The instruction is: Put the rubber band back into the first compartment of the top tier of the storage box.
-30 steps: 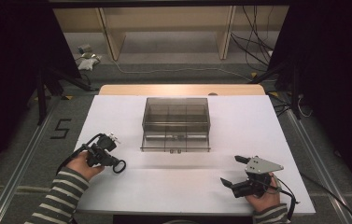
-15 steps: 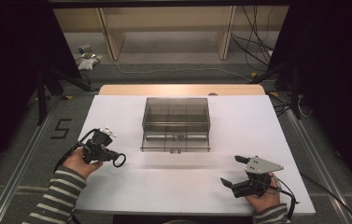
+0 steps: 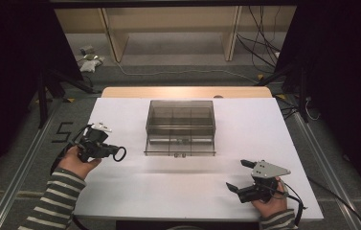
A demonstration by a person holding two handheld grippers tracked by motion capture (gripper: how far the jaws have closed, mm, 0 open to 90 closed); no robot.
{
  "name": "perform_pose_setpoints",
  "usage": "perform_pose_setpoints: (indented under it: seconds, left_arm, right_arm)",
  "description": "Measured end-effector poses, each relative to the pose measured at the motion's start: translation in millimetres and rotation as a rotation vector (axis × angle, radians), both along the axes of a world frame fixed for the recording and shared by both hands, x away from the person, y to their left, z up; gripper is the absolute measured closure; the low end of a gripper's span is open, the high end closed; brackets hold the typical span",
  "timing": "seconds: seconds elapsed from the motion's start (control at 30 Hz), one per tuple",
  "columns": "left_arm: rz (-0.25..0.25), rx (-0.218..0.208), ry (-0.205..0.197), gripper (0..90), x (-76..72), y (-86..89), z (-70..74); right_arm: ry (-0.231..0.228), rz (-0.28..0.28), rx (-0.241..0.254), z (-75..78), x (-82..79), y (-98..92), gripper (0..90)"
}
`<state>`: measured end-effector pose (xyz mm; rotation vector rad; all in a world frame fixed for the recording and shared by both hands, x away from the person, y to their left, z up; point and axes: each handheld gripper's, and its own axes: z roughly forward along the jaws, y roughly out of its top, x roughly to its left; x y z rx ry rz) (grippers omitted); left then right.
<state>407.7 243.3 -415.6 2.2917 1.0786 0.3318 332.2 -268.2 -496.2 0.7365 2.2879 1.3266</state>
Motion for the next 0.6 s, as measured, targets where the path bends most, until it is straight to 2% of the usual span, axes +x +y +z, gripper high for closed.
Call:
perform_pose_setpoints:
  seconds: [0.2, 0.37, 0.6]
  left_arm:
    - [0.008, -0.020, -0.047, 85.4, -2.2, 0.9, 8.1]
    - [0.021, -0.049, -0.067, 85.4, -2.9, 3.5, 12.7]
    - [0.025, -0.058, -0.098, 85.3, -4.2, 2.8, 18.6]
  right_arm:
    - [0.000, -0.001, -0.001, 0.0, 0.3, -0.1, 4.5]
    - [-0.001, -0.001, -0.001, -0.1, 0.2, -0.1, 4.5]
    - [0.000, -0.001, 0.000, 0.0, 0.0, 0.0, 4.5]
